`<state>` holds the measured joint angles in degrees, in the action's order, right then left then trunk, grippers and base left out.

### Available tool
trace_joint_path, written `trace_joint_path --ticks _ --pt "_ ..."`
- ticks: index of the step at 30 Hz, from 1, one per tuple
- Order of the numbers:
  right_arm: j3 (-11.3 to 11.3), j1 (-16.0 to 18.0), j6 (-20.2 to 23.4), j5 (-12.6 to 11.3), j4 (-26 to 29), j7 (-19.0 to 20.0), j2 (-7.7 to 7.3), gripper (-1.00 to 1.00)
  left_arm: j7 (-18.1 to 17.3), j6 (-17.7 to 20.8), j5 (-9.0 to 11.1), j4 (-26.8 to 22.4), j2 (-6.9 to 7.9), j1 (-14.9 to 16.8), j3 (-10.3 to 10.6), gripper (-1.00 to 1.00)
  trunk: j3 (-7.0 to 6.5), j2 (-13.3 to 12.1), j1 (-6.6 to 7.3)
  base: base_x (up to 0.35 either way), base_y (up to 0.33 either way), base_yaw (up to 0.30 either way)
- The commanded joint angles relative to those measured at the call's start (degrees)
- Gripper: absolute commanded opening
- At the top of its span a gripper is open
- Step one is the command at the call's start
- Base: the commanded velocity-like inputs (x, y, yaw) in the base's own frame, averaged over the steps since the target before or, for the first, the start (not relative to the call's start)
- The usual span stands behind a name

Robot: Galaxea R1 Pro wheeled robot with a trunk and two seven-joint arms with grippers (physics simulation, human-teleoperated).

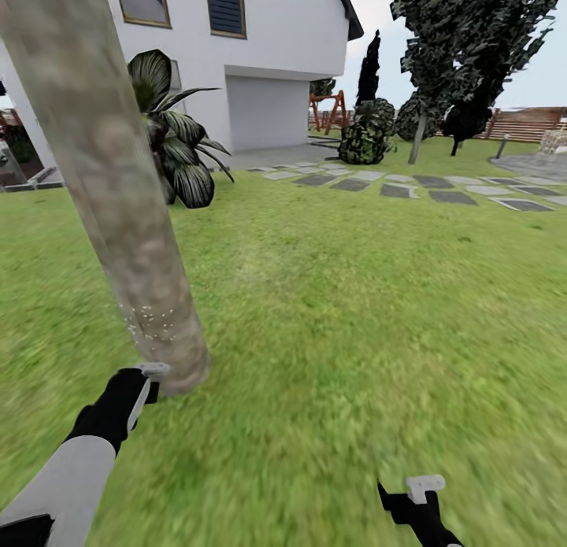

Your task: In the garden, pick up the pesticide atomizer on the floor and spray pesticide onto both trees until each tree trunk is fully covered.

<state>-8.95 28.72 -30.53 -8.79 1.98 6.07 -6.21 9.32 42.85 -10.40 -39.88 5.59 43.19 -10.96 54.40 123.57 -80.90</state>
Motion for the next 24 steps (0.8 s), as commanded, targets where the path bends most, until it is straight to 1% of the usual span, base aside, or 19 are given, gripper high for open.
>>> trace_joint_path --ticks 1,4,12,18,24 --pt "-0.4 0.0 -0.2 -0.6 0.0 0.3 -0.03 1.00 0.0 0.3 -0.3 -0.1 -0.05 0.0 -0.1 -1.00 0.05 0.0 -0.01 0.185 -0.234 0.278" --pt "-0.4 0.0 -0.2 -0.6 0.0 0.3 -0.03 1.00 0.2 0.4 -0.2 -0.1 -0.05 0.0 -0.1 -1.00 0.05 0.0 -0.01 0.180 -0.235 0.190" --pt "-0.3 0.0 -0.2 -0.6 0.0 0.4 -0.03 1.00 0.2 0.4 -0.1 -0.1 -0.14 0.0 0.0 -1.00 0.05 0.0 -0.01 0.107 -0.266 0.010" --pt "-0.4 0.0 -0.2 -0.6 0.0 0.4 -0.03 1.00 0.2 0.4 -0.1 -0.1 -0.14 0.0 0.0 -1.00 0.05 0.0 -0.01 0.011 -0.278 0.013" --pt "-0.4 0.0 -0.1 -0.6 0.0 0.4 -0.03 1.00 0.2 0.4 -0.3 -0.1 -0.07 0.0 -0.2 -1.00 0.05 0.0 -0.01 0.068 -0.279 0.240"
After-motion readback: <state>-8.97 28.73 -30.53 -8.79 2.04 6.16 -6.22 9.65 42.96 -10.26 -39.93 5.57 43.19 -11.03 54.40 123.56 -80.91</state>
